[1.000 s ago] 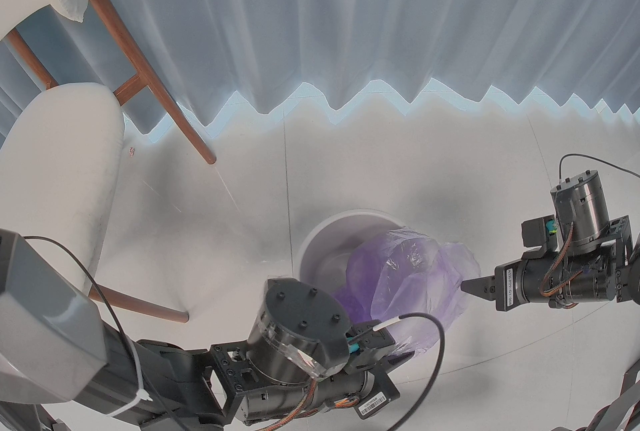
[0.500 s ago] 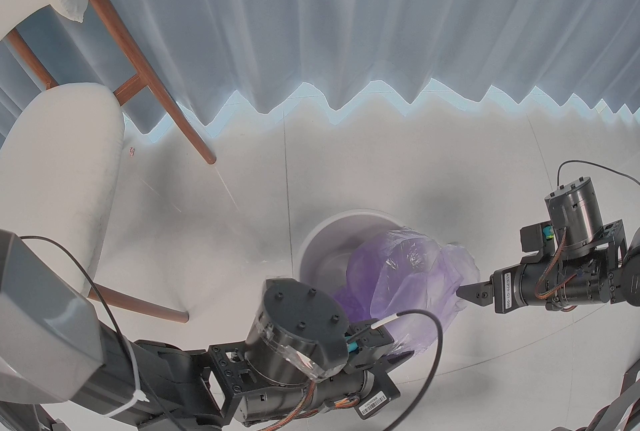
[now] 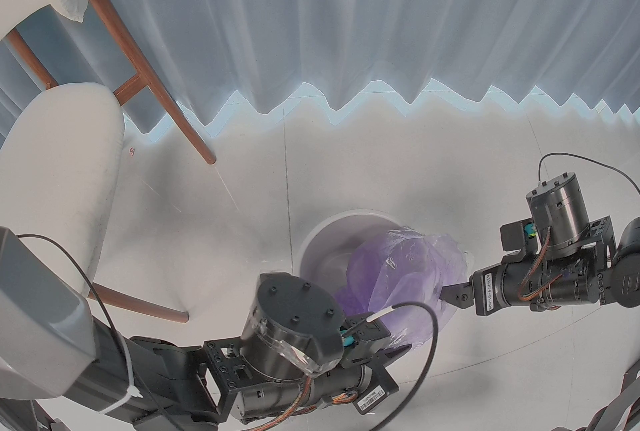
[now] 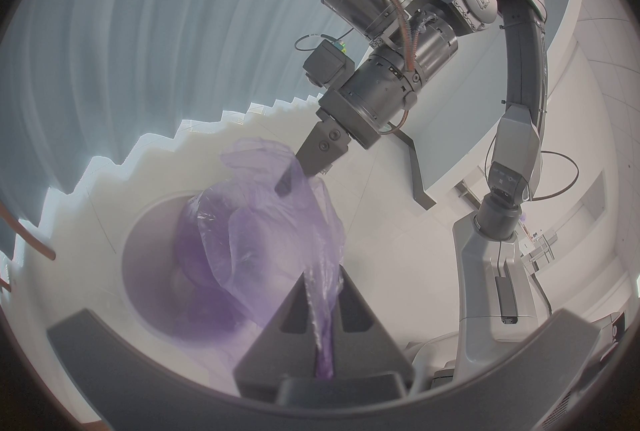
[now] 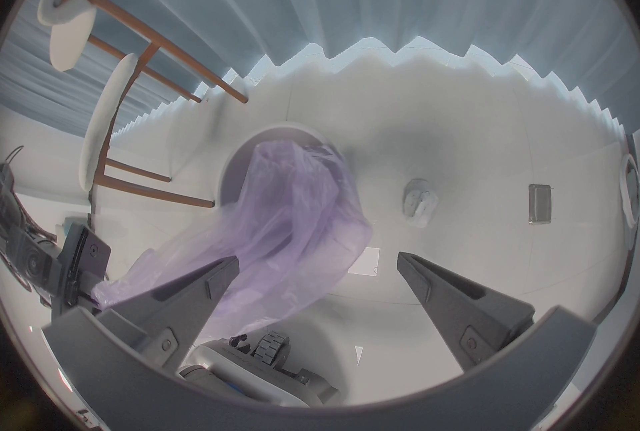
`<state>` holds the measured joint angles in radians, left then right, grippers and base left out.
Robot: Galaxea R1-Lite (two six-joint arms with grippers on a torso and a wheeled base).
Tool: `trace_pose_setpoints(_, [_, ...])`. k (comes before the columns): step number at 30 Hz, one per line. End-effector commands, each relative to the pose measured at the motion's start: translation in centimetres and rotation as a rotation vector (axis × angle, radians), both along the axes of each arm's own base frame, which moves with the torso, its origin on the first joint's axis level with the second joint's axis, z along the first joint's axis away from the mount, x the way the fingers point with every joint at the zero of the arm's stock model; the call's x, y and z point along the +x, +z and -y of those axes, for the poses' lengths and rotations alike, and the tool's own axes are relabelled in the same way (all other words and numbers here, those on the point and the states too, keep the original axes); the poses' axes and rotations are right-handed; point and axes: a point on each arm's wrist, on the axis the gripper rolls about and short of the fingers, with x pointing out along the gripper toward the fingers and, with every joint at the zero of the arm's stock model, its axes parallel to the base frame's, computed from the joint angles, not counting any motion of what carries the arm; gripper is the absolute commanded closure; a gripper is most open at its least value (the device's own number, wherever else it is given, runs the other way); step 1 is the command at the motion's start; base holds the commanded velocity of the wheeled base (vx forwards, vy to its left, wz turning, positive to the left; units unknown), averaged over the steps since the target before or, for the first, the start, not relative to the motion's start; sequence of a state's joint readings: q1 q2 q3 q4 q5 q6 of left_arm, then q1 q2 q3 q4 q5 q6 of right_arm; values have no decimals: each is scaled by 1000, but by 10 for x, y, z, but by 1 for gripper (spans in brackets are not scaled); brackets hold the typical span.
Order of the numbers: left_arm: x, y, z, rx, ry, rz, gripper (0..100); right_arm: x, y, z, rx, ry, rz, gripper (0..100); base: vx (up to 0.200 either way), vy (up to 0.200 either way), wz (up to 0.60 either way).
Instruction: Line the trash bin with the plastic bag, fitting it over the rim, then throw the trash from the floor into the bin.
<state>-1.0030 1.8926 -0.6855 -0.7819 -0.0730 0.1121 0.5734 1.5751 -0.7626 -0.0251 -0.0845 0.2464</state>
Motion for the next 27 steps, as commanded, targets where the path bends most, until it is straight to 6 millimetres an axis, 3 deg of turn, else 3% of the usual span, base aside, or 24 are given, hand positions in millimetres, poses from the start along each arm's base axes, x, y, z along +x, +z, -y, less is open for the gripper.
trace_pose_setpoints(1, [3,2,-1,-8,8,5,100,-4,-4,-13,-12,55,-12,0,0,0,0])
trace_pose_setpoints(8, [6,5,-3,-15,21,10,100,0,-5,-26,-26,71,-7,0,0,0,0])
trace_pose_setpoints(17, [17,12,-12,-39,66,28,100,-6,-13,-13,-56,31,-33,0,0,0,0])
trace_pose_setpoints(27, [15,14,-11,-49,51,36,100,0,-20,-19,-68,35,-47,0,0,0,0])
